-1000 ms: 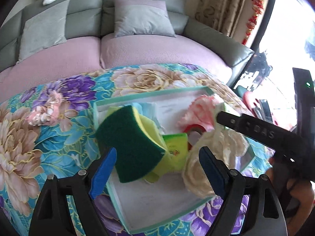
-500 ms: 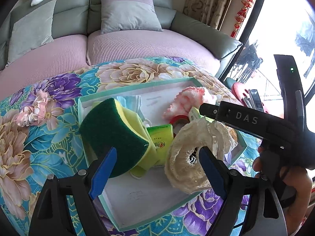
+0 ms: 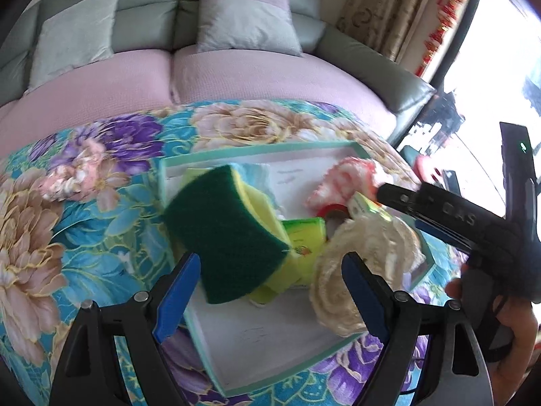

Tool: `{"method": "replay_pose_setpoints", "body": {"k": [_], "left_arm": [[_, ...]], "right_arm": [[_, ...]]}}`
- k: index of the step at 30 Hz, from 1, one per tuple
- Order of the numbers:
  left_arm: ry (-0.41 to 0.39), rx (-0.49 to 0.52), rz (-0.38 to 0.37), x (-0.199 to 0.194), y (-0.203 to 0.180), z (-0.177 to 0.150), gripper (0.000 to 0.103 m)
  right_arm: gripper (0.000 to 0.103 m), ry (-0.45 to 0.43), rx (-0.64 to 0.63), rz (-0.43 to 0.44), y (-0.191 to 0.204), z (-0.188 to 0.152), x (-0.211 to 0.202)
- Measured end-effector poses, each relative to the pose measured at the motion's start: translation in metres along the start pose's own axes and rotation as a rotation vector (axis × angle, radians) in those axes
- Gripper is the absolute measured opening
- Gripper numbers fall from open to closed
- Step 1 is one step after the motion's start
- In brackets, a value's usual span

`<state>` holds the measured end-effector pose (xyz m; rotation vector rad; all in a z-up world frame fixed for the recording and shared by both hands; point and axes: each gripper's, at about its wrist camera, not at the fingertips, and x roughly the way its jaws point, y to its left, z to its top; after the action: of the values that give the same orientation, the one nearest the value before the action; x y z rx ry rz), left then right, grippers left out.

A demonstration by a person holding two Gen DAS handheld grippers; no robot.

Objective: Organize soft objects
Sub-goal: 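Open both tools to drop sponge and tissue pack into the tray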

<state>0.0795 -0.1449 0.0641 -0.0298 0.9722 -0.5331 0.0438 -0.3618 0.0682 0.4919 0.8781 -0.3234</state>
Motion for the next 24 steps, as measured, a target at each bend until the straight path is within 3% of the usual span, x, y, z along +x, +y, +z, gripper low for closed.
{"method": "replay_pose_setpoints", "body": {"k": [14, 18, 24], "left_arm": [[-0.043, -0.122, 0.081, -0.005, 0.035, 0.001, 0.086], [-0.046, -0.144, 0.111, -0.002, 0.041, -0.003, 0.095], [-0.054, -0.139, 0.128, -0.004, 0.038, -0.024, 0.095]], "right_arm": [[0.088, -0.021, -0.116, -0.022, 0.026, -0.004, -0.011], [0.088, -0.046, -0.165, -0.055, 0.035, -0.007, -0.020], [0.089, -0.071, -0.217, -0.067, 0.039, -0.022, -0.038]]}}
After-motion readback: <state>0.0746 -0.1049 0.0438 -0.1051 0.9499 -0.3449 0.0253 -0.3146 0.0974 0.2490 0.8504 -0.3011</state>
